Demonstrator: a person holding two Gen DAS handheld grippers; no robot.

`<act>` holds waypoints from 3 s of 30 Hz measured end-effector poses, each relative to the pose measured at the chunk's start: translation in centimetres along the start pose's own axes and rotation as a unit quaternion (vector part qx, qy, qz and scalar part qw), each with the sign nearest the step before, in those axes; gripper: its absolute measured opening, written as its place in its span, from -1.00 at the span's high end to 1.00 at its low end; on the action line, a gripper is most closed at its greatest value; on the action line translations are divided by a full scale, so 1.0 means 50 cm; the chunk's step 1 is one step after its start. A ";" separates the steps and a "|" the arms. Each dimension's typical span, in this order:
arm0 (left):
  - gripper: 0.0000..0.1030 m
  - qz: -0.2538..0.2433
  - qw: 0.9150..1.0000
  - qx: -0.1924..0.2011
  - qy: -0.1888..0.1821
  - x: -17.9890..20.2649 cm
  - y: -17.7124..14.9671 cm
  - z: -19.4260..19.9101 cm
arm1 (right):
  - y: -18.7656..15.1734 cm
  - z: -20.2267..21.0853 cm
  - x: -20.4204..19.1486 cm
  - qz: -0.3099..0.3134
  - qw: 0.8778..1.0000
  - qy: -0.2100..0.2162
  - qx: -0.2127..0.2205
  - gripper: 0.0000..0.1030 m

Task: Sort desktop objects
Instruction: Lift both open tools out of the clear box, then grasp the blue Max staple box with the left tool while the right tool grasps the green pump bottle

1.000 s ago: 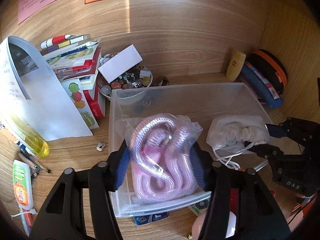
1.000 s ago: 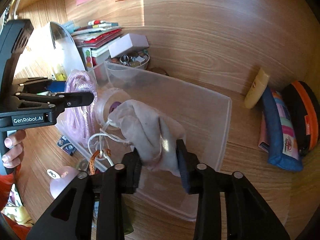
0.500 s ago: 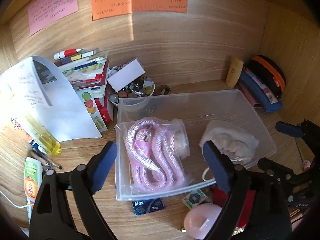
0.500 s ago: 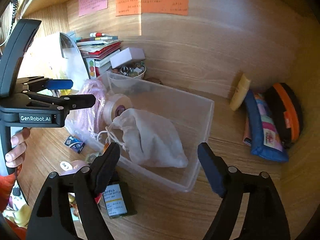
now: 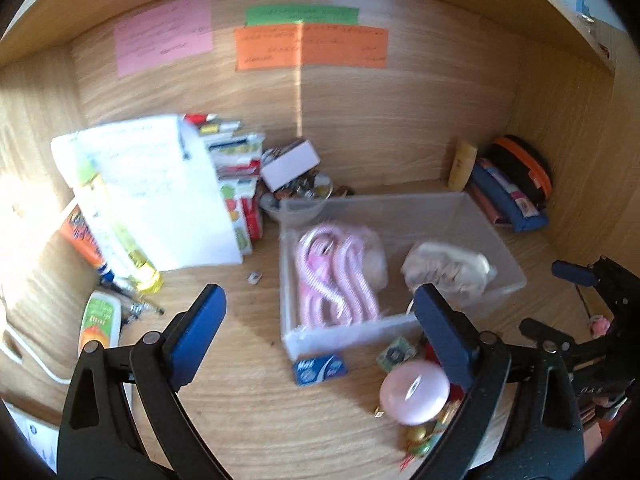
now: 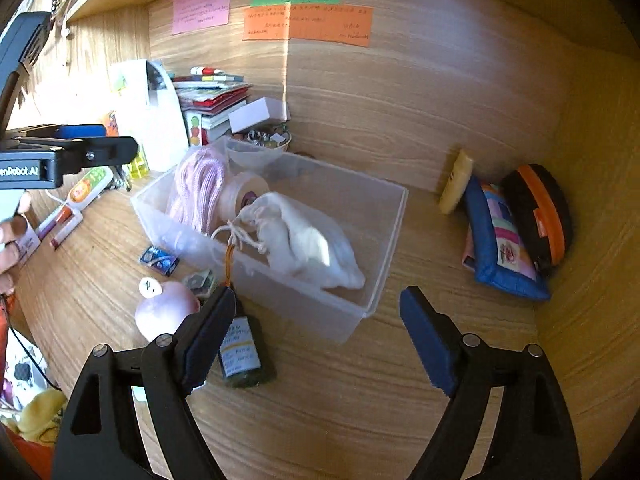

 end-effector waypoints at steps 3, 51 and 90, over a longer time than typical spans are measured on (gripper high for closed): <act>-0.86 0.000 1.000 -0.019 0.011 -0.016 -0.034 -0.012 | -0.018 -0.003 -0.006 -0.002 1.000 0.004 -0.006 -0.60; 0.07 0.045 0.993 -0.112 -0.005 -0.021 -0.204 -0.183 | -0.101 -0.110 -0.086 0.045 0.990 0.098 -0.086 0.21; -0.27 0.032 0.989 -0.146 0.018 -0.005 -0.176 -0.203 | -0.125 -0.032 0.014 -0.011 0.994 0.072 -0.075 0.25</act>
Point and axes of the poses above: each gripper's, at about its wrist camera, not at the fingertips, and z roughly against the way its jaws point, x to its right, y to its top, the point moved 3 cm from there along -z, roughly the way its jaws point, and after that the axes turned 2 degrees about z, right-handed, at the moved point
